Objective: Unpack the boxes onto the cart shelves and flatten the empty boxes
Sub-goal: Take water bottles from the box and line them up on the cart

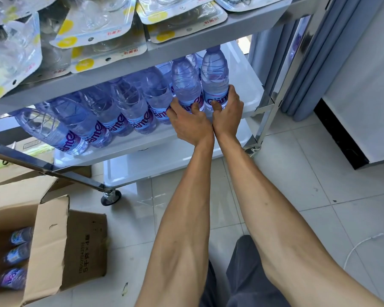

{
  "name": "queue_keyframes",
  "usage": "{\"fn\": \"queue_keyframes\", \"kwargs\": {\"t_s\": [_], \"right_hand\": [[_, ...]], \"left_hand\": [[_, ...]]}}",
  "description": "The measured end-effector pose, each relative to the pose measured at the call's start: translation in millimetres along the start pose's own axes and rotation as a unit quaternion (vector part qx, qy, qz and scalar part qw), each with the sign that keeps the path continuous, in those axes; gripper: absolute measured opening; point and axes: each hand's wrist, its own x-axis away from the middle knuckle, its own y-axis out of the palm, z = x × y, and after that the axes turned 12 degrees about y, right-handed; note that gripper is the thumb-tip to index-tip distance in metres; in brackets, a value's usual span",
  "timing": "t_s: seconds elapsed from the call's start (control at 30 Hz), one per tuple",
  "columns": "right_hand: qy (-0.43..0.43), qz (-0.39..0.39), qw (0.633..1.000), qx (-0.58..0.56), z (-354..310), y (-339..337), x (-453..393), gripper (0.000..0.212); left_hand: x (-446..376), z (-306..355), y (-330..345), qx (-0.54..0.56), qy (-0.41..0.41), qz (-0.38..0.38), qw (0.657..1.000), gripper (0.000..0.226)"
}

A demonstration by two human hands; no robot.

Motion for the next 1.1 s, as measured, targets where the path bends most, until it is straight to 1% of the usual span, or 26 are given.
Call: {"fn": "queue_keyframes", "kwargs": {"t_s": [0.03, 0.1, 0.2, 0.37, 0.43, 0.57, 0.73, 0.87, 0.9, 0.93, 0.97, 1.0, 1.03, 1.07, 1.1], "right_hand": [[0.001, -0.003, 1.000, 0.004, 0, 0, 0, 0.049], [0.004, -0.009, 1.000, 0.013, 0, 0, 0, 0.052], [0.006, -0.009, 1.000, 0.013, -1, -1, 0, 0.054], [0.008, -0.012, 1.000, 0.013, -5, -2, 3, 0.051], [0.007, -0.015, 1.000, 0.014, -4, -2, 3, 0.051], [0.010, -0.015, 1.000, 0.026, -1, 2, 0, 0.056], [0.032, -0.022, 0.993, 0.116, -11, 13, -12, 0.060], [0.042, -0.048, 0.990, 0.125, -18, 17, -15, 0.061], [0.042, -0.054, 0.992, 0.106, -19, 16, -18, 0.059], [0.056, -0.064, 0.995, 0.053, -19, 15, -20, 0.056], [0.086, -0.079, 0.993, -0.033, -20, 13, -25, 0.054], [0.122, -0.096, 0.980, -0.122, -21, 11, -31, 0.054], [0.154, -0.114, 0.964, -0.186, -23, 12, -38, 0.054], [0.173, -0.135, 0.953, -0.209, -26, 15, -45, 0.052], [0.182, -0.161, 0.948, -0.206, -31, 20, -50, 0.053]], "left_hand": [[0, -2, 0, 0.005, -0.030, 0.004, 1.000, 0.039], [1, -7, 1, 0.021, -0.068, 0.000, 0.997, 0.032], [-2, -10, 1, 0.034, -0.084, -0.006, 0.996, 0.029], [-16, -9, -6, -0.004, -0.104, -0.048, 0.993, 0.035], [-17, -10, -7, -0.009, -0.102, -0.062, 0.993, 0.035], [-19, -11, -11, -0.029, -0.068, -0.073, 0.995, 0.036], [-27, -11, -11, -0.054, -0.056, -0.090, 0.993, 0.037], [-32, -10, -7, -0.070, -0.056, -0.099, 0.991, 0.037], [-33, -11, -6, -0.067, -0.055, -0.097, 0.991, 0.037], [-32, -12, -5, -0.064, -0.055, -0.096, 0.992, 0.038], [-32, -14, -5, -0.062, -0.053, -0.095, 0.992, 0.041], [-32, -17, -5, -0.063, -0.051, -0.094, 0.992, 0.044], [-31, -20, -5, -0.068, -0.047, -0.094, 0.992, 0.047], [-32, -23, -5, -0.073, -0.041, -0.094, 0.992, 0.048], [-32, -25, -4, -0.078, -0.036, -0.093, 0.992, 0.048]]}}
